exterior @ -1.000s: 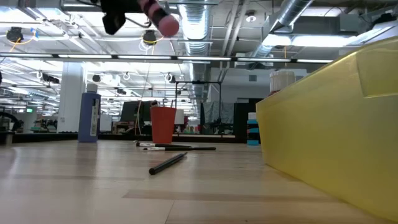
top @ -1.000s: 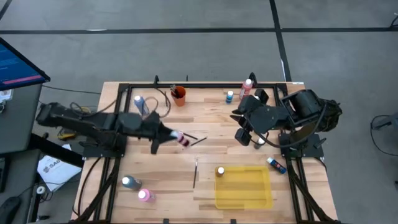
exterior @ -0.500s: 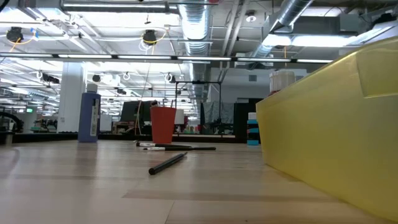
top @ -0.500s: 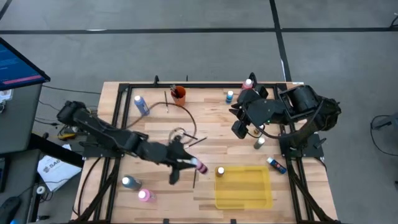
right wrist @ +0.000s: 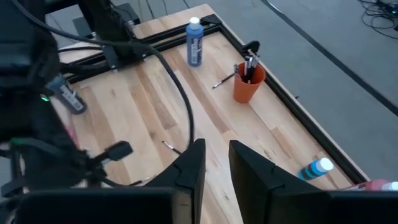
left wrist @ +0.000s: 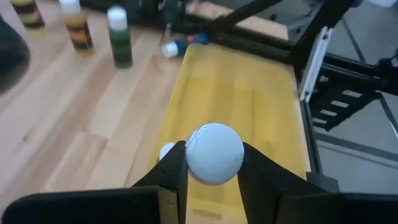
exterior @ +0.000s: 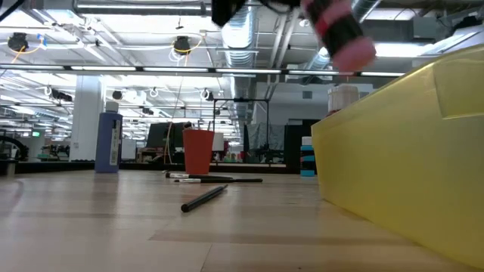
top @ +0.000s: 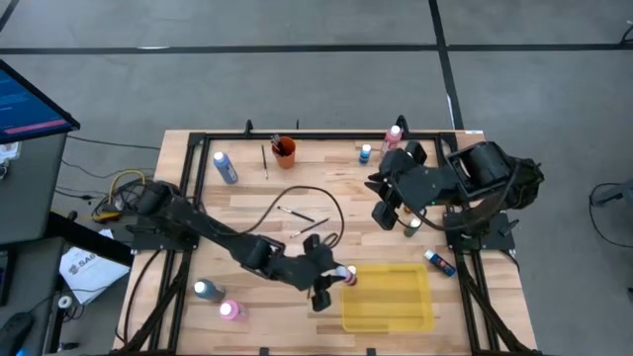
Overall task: Pick & Place Paint Supplies
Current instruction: Put the pink paint bottle into the yellow bin
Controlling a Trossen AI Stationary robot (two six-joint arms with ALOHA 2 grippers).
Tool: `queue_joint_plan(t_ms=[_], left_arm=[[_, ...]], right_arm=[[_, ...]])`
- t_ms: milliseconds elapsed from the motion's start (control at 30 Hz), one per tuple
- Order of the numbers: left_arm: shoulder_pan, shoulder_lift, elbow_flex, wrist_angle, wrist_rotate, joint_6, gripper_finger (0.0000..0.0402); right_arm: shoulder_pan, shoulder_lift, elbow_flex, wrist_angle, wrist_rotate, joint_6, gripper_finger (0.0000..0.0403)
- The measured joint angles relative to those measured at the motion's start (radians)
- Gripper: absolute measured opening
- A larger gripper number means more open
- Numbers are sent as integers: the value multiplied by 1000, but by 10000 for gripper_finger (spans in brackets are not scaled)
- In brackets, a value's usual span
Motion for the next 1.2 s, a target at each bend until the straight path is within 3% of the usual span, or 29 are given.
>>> queue_joint_plan(t_ms=[500,1200], left_arm=[[-1,130,8,11,7,-88,85],[8,171,7,11,16,-80,85]], right_arm=[[37,0,0,14,0,7,68],[36,4,0,13,0,7,68]])
